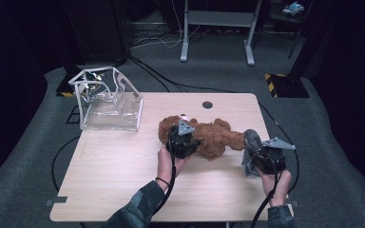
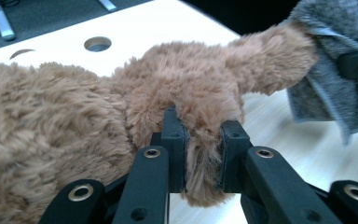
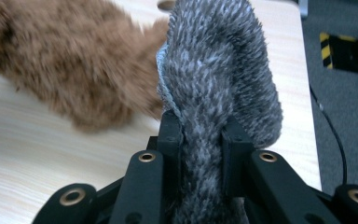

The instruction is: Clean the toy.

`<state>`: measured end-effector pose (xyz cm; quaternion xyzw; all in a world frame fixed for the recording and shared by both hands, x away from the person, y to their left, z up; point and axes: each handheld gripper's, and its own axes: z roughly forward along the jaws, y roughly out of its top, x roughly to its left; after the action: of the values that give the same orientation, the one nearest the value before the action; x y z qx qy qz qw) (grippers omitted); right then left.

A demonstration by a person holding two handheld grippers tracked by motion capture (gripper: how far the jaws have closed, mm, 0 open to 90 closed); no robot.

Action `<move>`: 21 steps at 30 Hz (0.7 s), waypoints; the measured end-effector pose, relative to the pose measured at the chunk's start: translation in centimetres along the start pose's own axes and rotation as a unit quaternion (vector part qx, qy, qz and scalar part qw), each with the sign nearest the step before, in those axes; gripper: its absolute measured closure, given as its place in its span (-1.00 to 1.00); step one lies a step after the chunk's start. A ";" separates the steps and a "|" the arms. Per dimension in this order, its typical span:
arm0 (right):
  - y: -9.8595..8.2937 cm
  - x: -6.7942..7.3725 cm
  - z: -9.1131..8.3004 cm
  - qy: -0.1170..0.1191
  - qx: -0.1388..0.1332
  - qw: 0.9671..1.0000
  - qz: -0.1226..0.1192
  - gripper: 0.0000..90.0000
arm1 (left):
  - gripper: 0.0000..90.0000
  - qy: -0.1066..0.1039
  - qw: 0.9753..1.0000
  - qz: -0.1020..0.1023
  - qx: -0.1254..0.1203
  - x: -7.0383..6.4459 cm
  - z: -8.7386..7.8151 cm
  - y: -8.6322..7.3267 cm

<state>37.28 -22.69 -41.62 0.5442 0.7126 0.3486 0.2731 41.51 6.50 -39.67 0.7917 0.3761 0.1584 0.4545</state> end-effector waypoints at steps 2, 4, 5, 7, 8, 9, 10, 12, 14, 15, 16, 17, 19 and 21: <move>0.5 0.4 -0.5 0.000 -0.011 1.000 -0.005 0.65 | 0.71 0.001 1.000 -0.001 -0.002 -0.2 -0.1 0.1; 0.9 0.7 -0.9 0.001 -0.024 1.000 -0.003 0.66 | 0.70 -0.004 1.000 -0.014 0.006 0.2 0.4 0.1; 1.2 0.9 -1.0 0.008 -0.031 0.999 0.001 0.66 | 0.70 -0.005 1.000 -0.021 0.008 0.5 0.7 0.1; 1.6 1.2 -1.2 0.017 -0.039 0.999 0.006 0.66 | 0.70 -0.003 0.999 -0.031 0.009 0.7 0.9 0.1; 2.0 1.6 -1.4 0.027 -0.045 0.999 0.009 0.66 | 0.70 -0.005 0.999 -0.036 0.009 1.0 1.2 0.1; 2.4 2.0 -1.4 0.033 -0.050 0.998 0.006 0.66 | 0.70 -0.005 0.999 -0.042 0.009 1.3 1.3 0.2; 2.9 2.6 -1.4 0.041 -0.054 0.998 0.005 0.66 | 0.69 -0.007 0.999 -0.047 0.014 1.7 1.4 0.4; 4.3 4.9 -0.7 0.066 -0.058 0.996 -0.013 0.66 | 0.69 -0.006 0.998 -0.061 0.018 2.5 1.7 0.7; 4.8 5.8 -0.3 0.074 -0.057 0.995 -0.020 0.66 | 0.68 -0.004 0.998 -0.064 0.021 2.6 1.8 0.8; 5.3 6.7 0.3 0.082 -0.055 0.995 -0.027 0.66 | 0.68 -0.006 0.997 -0.069 0.019 2.8 1.9 0.9; 6.2 8.4 1.5 0.094 -0.050 0.993 -0.042 0.66 | 0.68 -0.005 0.997 -0.076 0.022 3.0 2.0 0.9; 6.5 9.2 2.1 0.098 -0.047 0.993 -0.051 0.66 | 0.68 -0.008 0.997 -0.079 0.022 3.1 2.0 0.9; 6.8 9.9 2.8 0.100 -0.044 0.993 -0.054 0.66 | 0.68 -0.008 0.997 -0.079 0.024 3.2 2.0 0.9; 7.1 10.8 4.5 0.106 -0.031 0.992 -0.054 0.66 | 0.68 -0.009 0.996 -0.083 0.025 3.2 1.9 0.8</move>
<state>42.10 -10.23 -38.80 0.4560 0.7549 0.4107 0.2314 45.15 7.50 -40.31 0.7703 0.4403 0.1040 0.4494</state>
